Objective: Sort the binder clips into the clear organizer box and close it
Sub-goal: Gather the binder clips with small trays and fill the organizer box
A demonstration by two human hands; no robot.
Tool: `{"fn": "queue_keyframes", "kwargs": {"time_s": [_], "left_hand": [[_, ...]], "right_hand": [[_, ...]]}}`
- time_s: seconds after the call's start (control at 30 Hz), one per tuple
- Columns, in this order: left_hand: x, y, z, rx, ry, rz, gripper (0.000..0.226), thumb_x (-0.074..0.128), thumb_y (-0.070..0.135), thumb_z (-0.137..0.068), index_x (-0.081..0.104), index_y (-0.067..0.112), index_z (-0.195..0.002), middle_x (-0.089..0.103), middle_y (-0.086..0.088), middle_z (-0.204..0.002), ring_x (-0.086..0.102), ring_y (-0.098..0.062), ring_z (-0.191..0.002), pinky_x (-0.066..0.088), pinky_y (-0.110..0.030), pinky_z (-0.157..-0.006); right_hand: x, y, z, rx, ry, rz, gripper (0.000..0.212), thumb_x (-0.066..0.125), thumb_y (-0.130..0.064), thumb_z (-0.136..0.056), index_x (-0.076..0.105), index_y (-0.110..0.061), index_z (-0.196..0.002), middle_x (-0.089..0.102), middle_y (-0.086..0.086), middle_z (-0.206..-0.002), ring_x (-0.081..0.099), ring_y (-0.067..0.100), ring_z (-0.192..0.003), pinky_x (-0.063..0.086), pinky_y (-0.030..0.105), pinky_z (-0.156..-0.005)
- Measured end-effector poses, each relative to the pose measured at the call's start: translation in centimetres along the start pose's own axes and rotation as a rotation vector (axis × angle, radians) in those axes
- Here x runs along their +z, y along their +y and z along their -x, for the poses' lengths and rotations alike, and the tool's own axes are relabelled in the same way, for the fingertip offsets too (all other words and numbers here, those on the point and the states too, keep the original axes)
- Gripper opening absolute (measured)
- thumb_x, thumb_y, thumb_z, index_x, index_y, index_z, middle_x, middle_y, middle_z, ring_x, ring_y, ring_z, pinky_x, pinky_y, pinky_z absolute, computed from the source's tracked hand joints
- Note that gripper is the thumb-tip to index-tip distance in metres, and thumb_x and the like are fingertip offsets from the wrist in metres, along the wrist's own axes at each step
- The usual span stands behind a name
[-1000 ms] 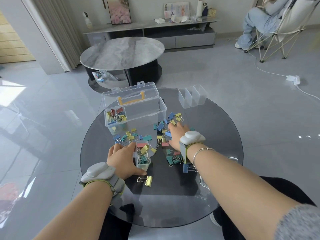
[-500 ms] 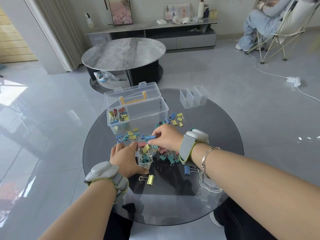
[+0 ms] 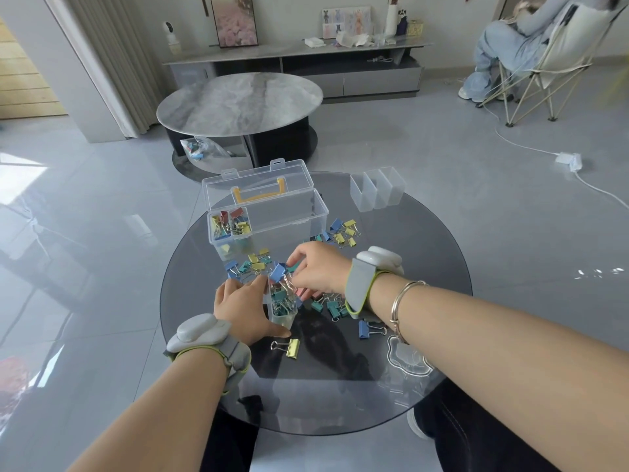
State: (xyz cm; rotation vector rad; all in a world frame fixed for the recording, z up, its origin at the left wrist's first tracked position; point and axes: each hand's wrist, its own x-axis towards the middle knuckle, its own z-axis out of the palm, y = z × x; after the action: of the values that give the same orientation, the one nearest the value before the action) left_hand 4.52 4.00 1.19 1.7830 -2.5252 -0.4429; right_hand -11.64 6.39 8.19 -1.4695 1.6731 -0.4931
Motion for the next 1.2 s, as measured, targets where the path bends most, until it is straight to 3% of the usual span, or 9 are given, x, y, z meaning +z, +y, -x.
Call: {"fn": "queue_keyframes", "kwargs": {"time_s": [0.1,0.23,0.27,0.33,0.43,0.67,0.77,0.9,1.2], "left_hand": [[0.0,0.0,-0.1,0.000,0.005,-0.007,0.072,0.076,0.068,-0.055,0.041,0.032,-0.107,0.050,0.014,-0.098,0.027,-0.015,-0.097,0.026,-0.040,-0.099],[0.1,0.0,-0.1,0.002,0.005,-0.017,0.072,0.075,0.069,-0.054,0.041,0.032,-0.106,0.050,0.013,-0.095,0.029,-0.016,-0.096,0.026,-0.039,-0.098],[0.1,-0.1,-0.1,0.001,0.003,-0.018,0.071,0.075,0.068,-0.055,0.041,0.032,-0.106,0.049,0.013,-0.095,0.029,-0.016,-0.096,0.026,-0.039,-0.099],[0.1,-0.1,-0.2,-0.003,-0.001,-0.017,0.072,0.075,0.068,-0.055,0.041,0.032,-0.107,0.049,0.013,-0.094,0.029,-0.016,-0.096,0.026,-0.040,-0.099],[0.1,-0.2,-0.3,0.000,0.002,-0.013,0.073,0.076,0.068,-0.055,0.041,0.032,-0.108,0.048,0.013,-0.093,0.028,-0.016,-0.096,0.026,-0.040,-0.100],[0.3,-0.3,-0.4,-0.005,0.001,-0.002,0.073,0.076,0.069,-0.052,0.041,0.033,-0.105,0.046,0.014,-0.090,0.028,-0.016,-0.095,0.027,-0.040,-0.098],[0.3,-0.2,-0.3,-0.003,-0.004,-0.002,0.071,0.075,0.070,-0.052,0.038,0.034,-0.101,0.047,0.015,-0.089,0.028,-0.015,-0.095,0.026,-0.040,-0.099],[0.4,-0.2,-0.2,0.001,0.015,-0.002,0.070,0.075,0.068,-0.054,0.039,0.032,-0.101,0.049,0.013,-0.092,0.030,-0.016,-0.096,0.026,-0.039,-0.099],[0.1,-0.1,0.0,-0.001,0.019,-0.002,0.070,0.076,0.067,-0.054,0.042,0.031,-0.103,0.051,0.013,-0.096,0.030,-0.016,-0.098,0.026,-0.038,-0.098]], "right_hand": [[0.0,-0.2,0.5,-0.002,0.012,0.006,0.021,0.058,0.004,-0.085,0.057,-0.011,-0.099,0.066,0.015,-0.111,0.072,0.033,-0.081,0.053,0.028,-0.057],[0.1,-0.2,0.7,0.012,0.076,-0.030,0.020,0.064,0.001,-0.083,0.064,-0.013,-0.070,0.073,0.020,-0.097,0.070,0.028,-0.072,0.045,0.011,-0.041],[0.3,-0.2,0.7,0.014,0.085,-0.038,0.018,0.063,0.000,-0.084,0.068,-0.011,-0.070,0.073,0.019,-0.094,0.071,0.028,-0.073,0.047,0.011,-0.043],[0.8,0.0,0.7,-0.002,0.103,-0.055,0.014,0.061,-0.002,-0.086,0.075,-0.003,-0.083,0.073,0.019,-0.093,0.073,0.029,-0.079,0.059,0.023,-0.062],[1.2,0.1,0.8,-0.032,0.166,-0.009,0.021,0.057,-0.005,-0.084,0.077,-0.008,-0.090,0.074,0.011,-0.094,0.070,0.026,-0.088,0.057,0.033,-0.081],[1.0,1.0,0.8,-0.031,0.183,0.031,0.021,0.061,-0.001,-0.081,0.072,-0.014,-0.093,0.072,0.006,-0.100,0.066,0.022,-0.096,0.055,0.030,-0.082],[1.5,1.5,1.0,-0.034,0.221,0.024,0.016,0.066,-0.001,-0.079,0.074,-0.011,-0.088,0.071,0.005,-0.090,0.066,0.021,-0.088,0.056,0.033,-0.080],[2.7,1.7,1.1,-0.081,0.277,0.010,0.008,0.070,-0.007,-0.078,0.075,-0.013,-0.080,0.074,0.004,-0.085,0.065,0.015,-0.078,0.046,0.020,-0.071],[2.7,1.8,1.3,-0.085,0.209,0.194,0.016,0.067,-0.017,-0.079,0.063,-0.022,-0.066,0.071,-0.001,-0.084,0.065,0.017,-0.083,0.054,0.027,-0.073]]}}
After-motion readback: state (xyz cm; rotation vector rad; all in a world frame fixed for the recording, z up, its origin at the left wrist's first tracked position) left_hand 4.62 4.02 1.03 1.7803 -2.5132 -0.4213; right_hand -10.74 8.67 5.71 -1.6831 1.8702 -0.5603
